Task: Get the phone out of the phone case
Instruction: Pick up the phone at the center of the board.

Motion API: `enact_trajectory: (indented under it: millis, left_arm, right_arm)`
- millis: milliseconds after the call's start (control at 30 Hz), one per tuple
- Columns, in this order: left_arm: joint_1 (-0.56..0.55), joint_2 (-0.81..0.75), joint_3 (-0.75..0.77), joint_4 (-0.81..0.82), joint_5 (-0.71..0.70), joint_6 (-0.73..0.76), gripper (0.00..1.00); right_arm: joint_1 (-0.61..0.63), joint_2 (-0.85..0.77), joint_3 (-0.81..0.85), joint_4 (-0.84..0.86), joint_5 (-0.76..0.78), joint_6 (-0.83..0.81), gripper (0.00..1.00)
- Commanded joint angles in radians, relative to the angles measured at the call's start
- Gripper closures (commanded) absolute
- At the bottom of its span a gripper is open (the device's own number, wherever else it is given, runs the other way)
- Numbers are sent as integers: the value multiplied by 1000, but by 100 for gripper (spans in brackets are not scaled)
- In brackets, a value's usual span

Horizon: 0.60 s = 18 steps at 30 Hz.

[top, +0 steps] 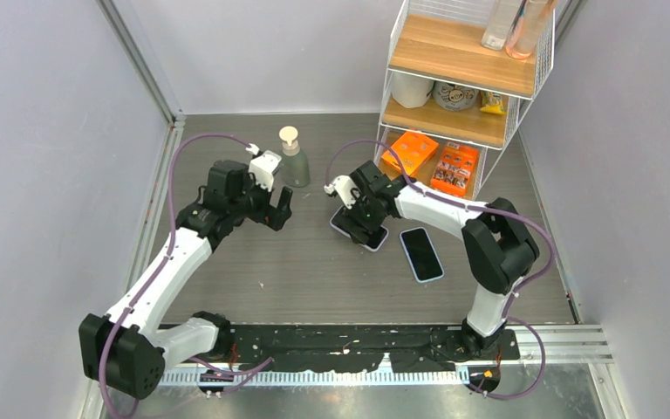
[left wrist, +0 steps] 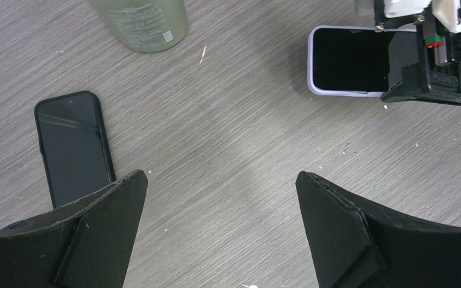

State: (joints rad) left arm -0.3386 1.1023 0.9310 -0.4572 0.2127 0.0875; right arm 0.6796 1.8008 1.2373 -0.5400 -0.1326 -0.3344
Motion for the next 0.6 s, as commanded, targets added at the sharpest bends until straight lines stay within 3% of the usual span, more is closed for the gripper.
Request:
enact_trajectory:
  millis: [0,133,333,567]
  left_arm:
    - [7,13,6,71,51,-9,1]
    - [11,28,14,74,120,-33,1]
    - [16,79,75,68,343,-139,1]
    - [16,176,211,40,638,-301,5]
  right_arm:
    - [8,-108,-4,27,-42,-28,95]
    - [7,-174,-3,22,-65,-48,95]
    - [32,-297,33,3,-97,-65,95]
    - [127,-403,67,14,7,-107,95]
